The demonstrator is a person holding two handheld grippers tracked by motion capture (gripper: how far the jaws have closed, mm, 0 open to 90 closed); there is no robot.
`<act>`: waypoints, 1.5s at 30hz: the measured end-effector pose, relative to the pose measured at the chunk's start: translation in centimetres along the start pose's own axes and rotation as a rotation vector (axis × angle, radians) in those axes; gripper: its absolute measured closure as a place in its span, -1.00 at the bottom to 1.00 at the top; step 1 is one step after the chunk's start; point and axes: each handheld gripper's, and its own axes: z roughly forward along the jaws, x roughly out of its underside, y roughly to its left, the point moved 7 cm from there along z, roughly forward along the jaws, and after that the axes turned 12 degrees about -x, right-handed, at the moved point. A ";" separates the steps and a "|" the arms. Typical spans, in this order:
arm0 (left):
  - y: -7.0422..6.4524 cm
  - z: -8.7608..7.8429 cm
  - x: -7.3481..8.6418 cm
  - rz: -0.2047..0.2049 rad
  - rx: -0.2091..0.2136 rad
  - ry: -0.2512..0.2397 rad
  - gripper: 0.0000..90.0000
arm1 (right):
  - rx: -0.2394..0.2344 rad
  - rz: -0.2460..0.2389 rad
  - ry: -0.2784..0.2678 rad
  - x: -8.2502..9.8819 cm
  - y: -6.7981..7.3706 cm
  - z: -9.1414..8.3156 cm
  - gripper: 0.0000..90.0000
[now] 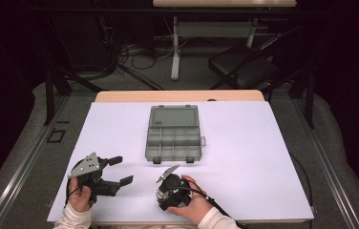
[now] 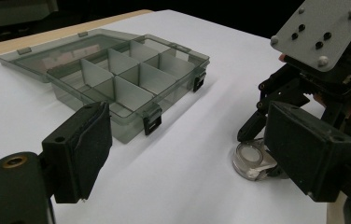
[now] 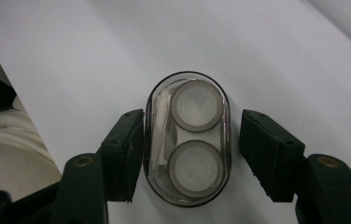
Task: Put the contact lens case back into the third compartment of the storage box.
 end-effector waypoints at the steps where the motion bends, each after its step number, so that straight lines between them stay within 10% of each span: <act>1: 0.0 0.0 0.0 0.000 -0.001 0.000 -0.64 | 0.003 0.000 0.001 0.0 0.0 0.1 -0.08; 45: 0.0 0.0 0.0 0.002 -0.005 -0.003 -0.64 | -0.012 0.013 0.039 0.1 -0.2 -1.3 0.08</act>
